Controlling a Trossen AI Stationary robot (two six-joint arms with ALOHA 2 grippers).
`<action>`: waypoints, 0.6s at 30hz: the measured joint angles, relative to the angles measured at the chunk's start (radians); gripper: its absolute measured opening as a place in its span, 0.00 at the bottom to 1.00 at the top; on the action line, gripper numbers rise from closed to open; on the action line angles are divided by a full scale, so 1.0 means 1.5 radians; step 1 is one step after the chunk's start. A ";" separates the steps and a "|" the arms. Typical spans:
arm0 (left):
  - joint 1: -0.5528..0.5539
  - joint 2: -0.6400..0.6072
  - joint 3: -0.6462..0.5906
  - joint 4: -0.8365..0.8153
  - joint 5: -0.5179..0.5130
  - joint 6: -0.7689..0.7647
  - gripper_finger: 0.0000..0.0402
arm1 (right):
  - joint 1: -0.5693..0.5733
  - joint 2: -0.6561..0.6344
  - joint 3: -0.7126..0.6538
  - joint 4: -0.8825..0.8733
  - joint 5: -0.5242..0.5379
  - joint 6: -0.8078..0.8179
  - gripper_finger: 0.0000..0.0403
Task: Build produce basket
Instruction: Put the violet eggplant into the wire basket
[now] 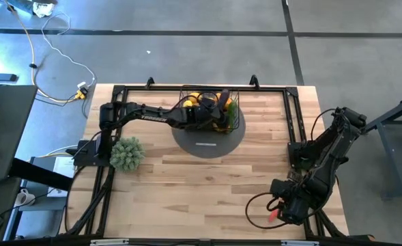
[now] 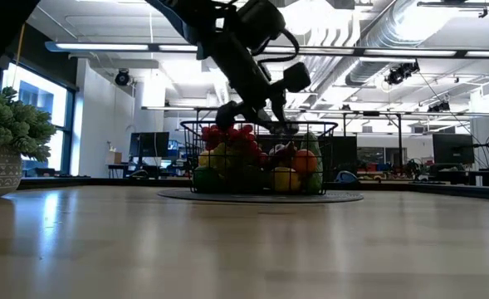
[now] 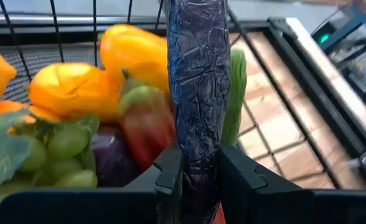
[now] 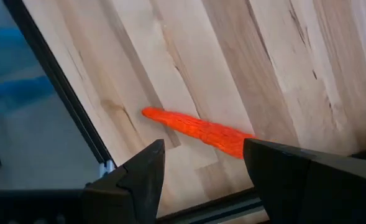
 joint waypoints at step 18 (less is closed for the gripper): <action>0.029 0.007 0.000 0.004 0.108 0.038 0.34 | 0.000 0.000 0.000 -0.001 -0.033 -0.093 0.50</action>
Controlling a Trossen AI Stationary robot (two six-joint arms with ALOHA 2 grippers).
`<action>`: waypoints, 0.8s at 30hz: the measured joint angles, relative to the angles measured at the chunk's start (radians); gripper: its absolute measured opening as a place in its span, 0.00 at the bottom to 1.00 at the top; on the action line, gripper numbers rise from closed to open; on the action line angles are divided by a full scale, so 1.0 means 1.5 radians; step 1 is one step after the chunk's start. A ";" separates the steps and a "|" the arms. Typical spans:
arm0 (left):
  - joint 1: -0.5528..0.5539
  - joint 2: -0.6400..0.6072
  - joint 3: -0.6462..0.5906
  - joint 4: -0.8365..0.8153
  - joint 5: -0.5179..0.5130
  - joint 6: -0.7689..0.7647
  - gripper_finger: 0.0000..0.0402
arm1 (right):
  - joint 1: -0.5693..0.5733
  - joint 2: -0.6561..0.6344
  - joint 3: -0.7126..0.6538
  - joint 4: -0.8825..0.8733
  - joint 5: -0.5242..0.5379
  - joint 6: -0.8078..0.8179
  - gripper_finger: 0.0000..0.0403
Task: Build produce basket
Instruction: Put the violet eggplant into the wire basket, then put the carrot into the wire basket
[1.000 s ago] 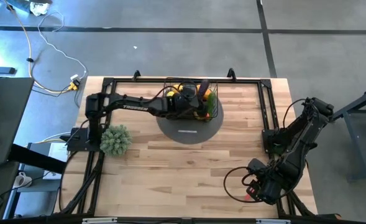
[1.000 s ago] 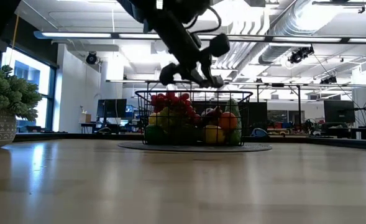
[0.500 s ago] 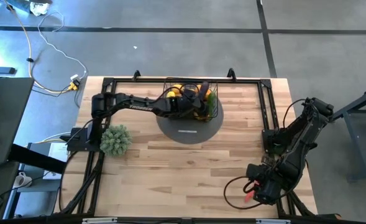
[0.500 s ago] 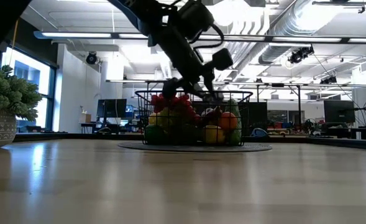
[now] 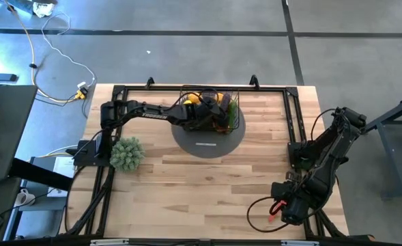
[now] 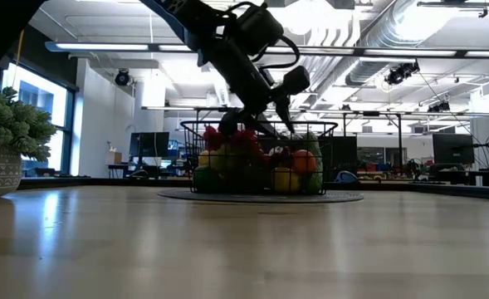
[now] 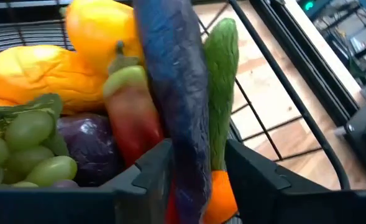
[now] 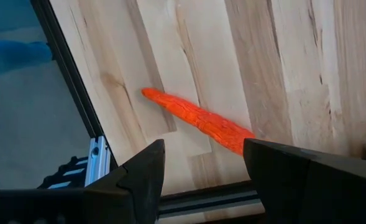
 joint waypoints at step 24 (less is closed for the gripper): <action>0.004 -0.060 0.000 -0.026 0.051 0.119 0.36 | 0.004 0.015 0.000 -0.012 -0.005 -0.193 0.50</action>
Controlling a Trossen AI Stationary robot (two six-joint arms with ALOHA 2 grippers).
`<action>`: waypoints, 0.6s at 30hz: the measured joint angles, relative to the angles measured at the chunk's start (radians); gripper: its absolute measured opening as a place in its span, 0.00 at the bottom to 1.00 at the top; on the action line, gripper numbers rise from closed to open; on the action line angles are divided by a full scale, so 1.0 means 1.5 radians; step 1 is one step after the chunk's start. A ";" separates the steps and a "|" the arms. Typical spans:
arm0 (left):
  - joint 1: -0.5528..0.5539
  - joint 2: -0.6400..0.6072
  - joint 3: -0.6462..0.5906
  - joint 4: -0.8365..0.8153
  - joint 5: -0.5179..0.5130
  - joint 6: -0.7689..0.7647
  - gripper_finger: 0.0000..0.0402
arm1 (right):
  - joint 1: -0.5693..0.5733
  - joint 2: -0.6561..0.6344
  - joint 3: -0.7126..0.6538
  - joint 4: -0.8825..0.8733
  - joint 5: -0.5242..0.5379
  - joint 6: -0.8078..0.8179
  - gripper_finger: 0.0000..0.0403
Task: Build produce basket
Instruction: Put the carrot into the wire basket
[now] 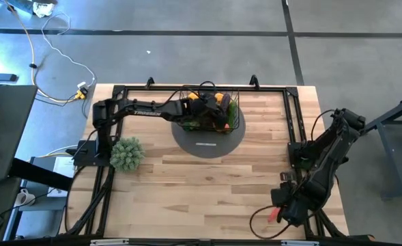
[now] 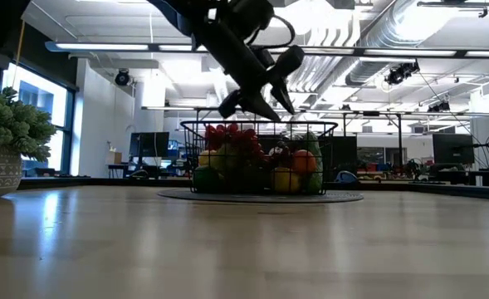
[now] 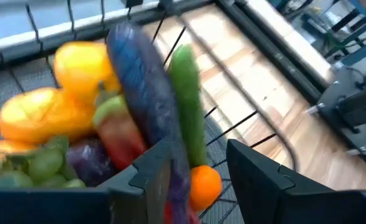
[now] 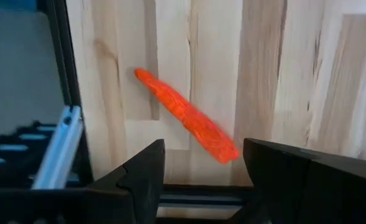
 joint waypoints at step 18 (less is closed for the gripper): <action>-0.076 -0.123 0.000 -0.017 0.060 0.161 0.36 | 0.032 0.165 0.000 0.076 -0.001 -0.161 0.50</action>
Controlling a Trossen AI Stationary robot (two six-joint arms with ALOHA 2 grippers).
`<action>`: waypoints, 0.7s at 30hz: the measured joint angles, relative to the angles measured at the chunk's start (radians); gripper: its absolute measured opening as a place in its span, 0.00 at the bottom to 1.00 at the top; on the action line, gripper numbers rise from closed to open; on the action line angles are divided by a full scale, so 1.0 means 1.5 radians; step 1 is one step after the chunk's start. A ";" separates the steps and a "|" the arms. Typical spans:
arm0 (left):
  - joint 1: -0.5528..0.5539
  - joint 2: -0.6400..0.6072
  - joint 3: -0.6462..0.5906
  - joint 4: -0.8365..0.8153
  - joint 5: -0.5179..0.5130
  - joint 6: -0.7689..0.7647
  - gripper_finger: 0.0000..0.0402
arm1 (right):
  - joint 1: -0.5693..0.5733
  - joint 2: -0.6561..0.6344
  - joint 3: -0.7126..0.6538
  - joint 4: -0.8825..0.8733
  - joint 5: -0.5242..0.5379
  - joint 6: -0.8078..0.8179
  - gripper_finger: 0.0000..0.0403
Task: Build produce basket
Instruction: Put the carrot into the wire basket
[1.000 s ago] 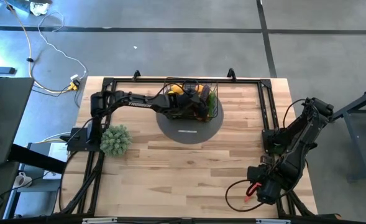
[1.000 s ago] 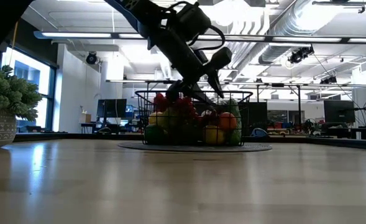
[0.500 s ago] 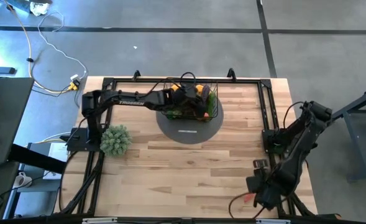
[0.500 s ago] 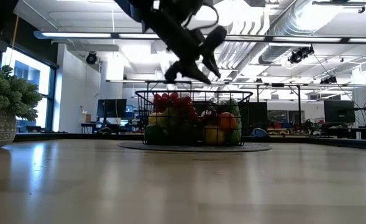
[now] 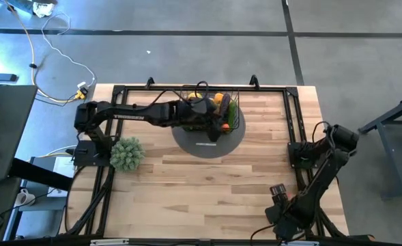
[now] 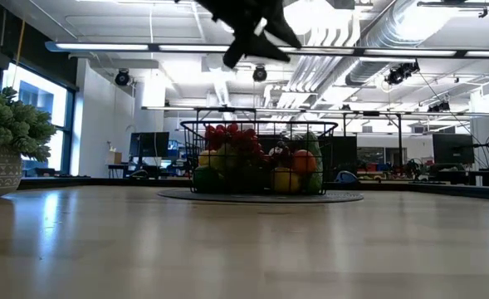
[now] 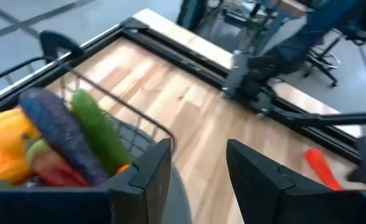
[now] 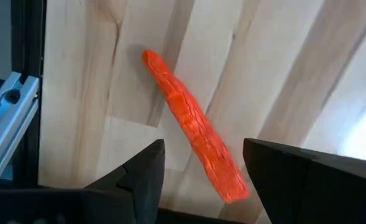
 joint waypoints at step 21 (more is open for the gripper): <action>-0.092 -0.049 0.000 -0.117 -0.043 0.025 0.36 | -0.002 0.132 0.000 0.022 -0.049 -0.088 0.50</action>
